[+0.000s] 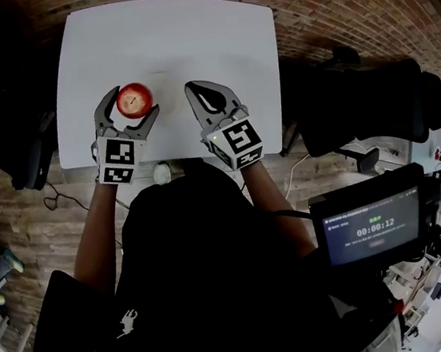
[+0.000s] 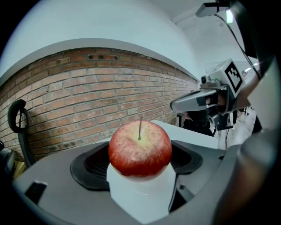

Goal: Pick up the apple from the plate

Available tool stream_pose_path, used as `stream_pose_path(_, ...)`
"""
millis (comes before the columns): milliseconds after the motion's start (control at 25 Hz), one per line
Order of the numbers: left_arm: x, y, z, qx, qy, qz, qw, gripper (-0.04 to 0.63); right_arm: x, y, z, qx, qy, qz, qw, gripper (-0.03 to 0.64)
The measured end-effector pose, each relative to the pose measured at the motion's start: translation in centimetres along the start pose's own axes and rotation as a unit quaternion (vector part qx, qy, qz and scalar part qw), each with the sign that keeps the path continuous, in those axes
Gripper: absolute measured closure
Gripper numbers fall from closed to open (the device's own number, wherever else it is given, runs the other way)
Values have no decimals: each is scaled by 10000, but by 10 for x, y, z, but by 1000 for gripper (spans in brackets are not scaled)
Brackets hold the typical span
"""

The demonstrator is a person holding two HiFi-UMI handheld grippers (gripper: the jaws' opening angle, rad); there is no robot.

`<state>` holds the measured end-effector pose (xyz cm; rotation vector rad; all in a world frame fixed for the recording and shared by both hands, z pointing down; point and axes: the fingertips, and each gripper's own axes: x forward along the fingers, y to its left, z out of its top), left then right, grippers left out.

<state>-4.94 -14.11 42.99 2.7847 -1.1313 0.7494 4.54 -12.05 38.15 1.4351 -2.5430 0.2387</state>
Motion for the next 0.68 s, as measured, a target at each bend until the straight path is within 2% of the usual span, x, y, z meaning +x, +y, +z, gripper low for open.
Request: stream_pose_path(680,-16,-6,6,-7,-141,-97,9999,186,-15,7,6,-109,20,-177,9998,614)
